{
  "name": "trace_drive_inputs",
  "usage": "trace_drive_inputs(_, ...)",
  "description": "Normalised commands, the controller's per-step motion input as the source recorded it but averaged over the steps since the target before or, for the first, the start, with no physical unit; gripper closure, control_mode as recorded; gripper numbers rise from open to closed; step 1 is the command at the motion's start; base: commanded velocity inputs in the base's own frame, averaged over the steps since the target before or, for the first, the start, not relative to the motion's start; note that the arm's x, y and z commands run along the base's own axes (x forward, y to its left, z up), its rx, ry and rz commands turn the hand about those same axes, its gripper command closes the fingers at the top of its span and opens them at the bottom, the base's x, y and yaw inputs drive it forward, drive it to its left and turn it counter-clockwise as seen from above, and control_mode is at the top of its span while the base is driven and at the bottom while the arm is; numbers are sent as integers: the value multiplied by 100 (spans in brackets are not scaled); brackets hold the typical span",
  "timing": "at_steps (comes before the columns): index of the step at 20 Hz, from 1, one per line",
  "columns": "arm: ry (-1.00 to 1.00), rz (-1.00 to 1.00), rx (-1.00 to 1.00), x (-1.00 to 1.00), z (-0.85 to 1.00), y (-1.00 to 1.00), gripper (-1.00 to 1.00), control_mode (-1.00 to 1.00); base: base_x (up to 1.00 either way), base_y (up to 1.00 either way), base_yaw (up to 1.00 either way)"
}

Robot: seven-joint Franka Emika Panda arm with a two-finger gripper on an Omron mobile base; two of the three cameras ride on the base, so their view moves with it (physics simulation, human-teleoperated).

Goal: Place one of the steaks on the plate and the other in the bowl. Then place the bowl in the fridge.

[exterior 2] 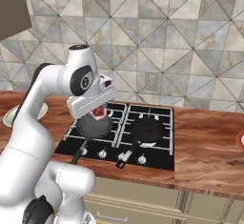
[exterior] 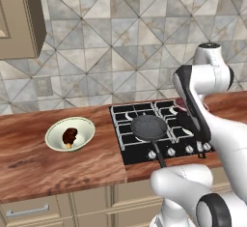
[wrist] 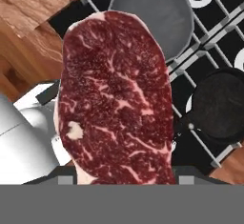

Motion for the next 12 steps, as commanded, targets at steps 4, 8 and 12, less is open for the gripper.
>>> trace_drive_inputs(4, -11, 21, 10, -14, 0, 71, 100, -100, 0, 0, 0)
trace_drive_inputs(8, -2, 3, 1, -12, 0, 3, 100, 100, -40, -9, 0)
trace_drive_inputs(12, 0, 0, 0, 0, 0, 0, 100, 100, -100, -88, 0)
